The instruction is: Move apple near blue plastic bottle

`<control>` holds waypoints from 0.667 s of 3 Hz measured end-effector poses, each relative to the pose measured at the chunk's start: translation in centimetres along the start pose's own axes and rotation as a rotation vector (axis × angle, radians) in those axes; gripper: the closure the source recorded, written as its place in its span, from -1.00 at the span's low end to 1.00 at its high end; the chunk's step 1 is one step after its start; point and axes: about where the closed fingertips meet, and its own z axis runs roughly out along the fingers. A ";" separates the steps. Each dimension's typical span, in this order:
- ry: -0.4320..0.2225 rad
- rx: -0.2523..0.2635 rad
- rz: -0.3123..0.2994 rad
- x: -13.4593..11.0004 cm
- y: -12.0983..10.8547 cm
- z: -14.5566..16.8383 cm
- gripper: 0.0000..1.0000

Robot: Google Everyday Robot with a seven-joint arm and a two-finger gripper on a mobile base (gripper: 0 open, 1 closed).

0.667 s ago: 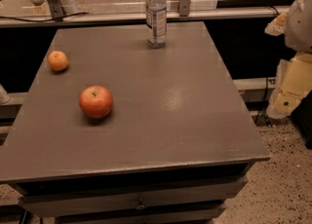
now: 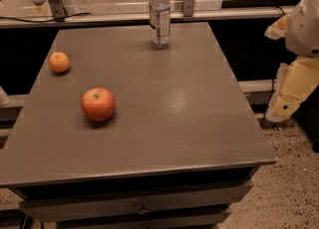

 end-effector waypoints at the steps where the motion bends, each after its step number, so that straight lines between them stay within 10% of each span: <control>1: -0.103 -0.038 -0.013 -2.0 1.1 1.5 -1.00; 2: -0.244 -0.098 -0.026 -5.6 3.2 2.9 -1.00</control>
Offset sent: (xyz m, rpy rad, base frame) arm -0.0212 0.1180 -0.0318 0.4228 0.0615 0.1831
